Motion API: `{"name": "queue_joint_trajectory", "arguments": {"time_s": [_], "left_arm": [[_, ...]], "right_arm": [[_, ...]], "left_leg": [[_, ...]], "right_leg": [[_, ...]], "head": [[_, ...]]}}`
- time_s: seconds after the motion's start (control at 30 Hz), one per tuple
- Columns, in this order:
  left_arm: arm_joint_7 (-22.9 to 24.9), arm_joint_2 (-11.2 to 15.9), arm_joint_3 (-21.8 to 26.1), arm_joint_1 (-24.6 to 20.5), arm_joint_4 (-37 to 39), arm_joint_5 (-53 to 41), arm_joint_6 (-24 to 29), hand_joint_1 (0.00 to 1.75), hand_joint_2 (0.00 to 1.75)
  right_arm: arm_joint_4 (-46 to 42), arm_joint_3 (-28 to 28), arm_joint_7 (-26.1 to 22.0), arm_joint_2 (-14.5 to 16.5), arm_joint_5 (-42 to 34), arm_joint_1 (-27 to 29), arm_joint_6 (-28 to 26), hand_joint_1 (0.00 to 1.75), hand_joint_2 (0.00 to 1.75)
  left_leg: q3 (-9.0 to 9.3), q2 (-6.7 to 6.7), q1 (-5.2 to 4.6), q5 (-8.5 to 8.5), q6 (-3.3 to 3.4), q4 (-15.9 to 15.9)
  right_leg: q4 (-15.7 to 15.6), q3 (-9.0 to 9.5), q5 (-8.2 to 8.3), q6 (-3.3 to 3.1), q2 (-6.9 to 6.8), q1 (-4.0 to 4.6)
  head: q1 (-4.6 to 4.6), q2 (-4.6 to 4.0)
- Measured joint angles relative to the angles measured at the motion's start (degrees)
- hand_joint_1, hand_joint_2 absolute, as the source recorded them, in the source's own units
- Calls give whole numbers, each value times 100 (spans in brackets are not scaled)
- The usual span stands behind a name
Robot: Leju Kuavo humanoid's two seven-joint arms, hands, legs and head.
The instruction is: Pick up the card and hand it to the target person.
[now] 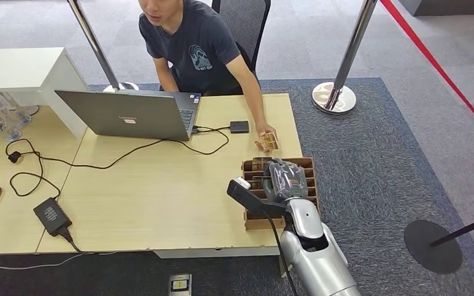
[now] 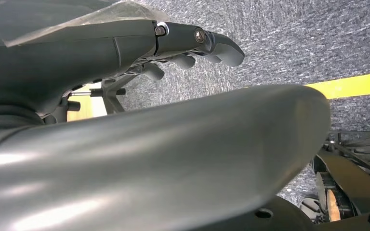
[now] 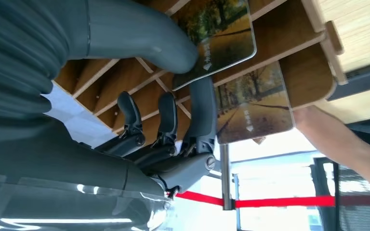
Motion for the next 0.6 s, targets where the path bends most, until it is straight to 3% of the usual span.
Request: {"name": "queue_joint_trajectory", "arguments": {"time_s": [0.6], "left_arm": [[10, 9, -3, 0, 0, 20, -4, 0, 0]], "right_arm": [[-219, -6, -241, -104, -345, 122, -36, 175, 175]], "left_leg": [[-5, -1, 0, 4, 0, 0]], "right_leg": [[0, -3, 4, 1, 0, 0]], "head": [[1, -1]]}}
